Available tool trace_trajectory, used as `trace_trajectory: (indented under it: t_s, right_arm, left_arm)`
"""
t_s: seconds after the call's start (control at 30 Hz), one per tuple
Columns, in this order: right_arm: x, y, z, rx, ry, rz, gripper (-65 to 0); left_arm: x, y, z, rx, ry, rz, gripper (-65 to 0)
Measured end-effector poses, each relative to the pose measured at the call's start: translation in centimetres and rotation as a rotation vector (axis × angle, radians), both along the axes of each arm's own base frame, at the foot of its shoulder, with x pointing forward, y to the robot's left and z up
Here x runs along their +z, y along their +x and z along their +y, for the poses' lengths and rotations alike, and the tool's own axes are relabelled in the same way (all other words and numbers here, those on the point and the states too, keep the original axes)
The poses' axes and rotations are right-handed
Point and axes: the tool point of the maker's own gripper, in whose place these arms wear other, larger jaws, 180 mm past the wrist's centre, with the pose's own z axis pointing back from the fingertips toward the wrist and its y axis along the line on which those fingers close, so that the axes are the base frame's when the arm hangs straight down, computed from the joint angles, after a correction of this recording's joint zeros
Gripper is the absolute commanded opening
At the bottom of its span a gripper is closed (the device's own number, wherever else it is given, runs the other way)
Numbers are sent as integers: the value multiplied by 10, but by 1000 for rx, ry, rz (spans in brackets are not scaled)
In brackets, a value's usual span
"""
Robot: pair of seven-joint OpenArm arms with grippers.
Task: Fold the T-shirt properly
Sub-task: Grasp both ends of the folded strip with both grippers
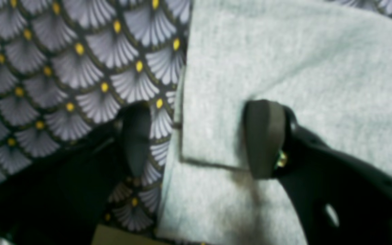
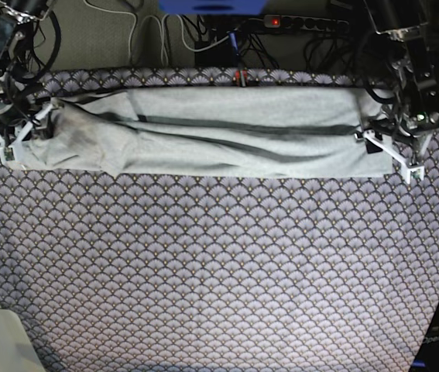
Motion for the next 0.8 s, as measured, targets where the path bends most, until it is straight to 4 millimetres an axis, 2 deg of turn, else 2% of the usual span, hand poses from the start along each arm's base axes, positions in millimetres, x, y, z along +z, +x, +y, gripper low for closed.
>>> trace_trajectory:
  t_s: [0.4,0.47,0.53,0.73,0.77,0.8]
  right_arm:
    - [0,0,0,0,0,0,-336]
    - [0,0,0,0,0,0,-336]
    - [0,0,0,0,0,0,-336]
    - [1,1,0,0,1,-3,-336]
    - [1,3,0,0,0,-4,-336]
    - [2,5,0,0,0,-8,-336]
  left_arm:
    - [-7,1,1,9,-22,3,-230]
    - [-7,1,1,9,-22,3,-251]
    - [-7,2,-1,7,-31,0,-324]
    - [-8,4,-9,-10,-58,-10,-608]
    - [-8,4,-10,-10,-59,-11,-645]
    - [-7,4,-10,-10,-60,-13,-650]
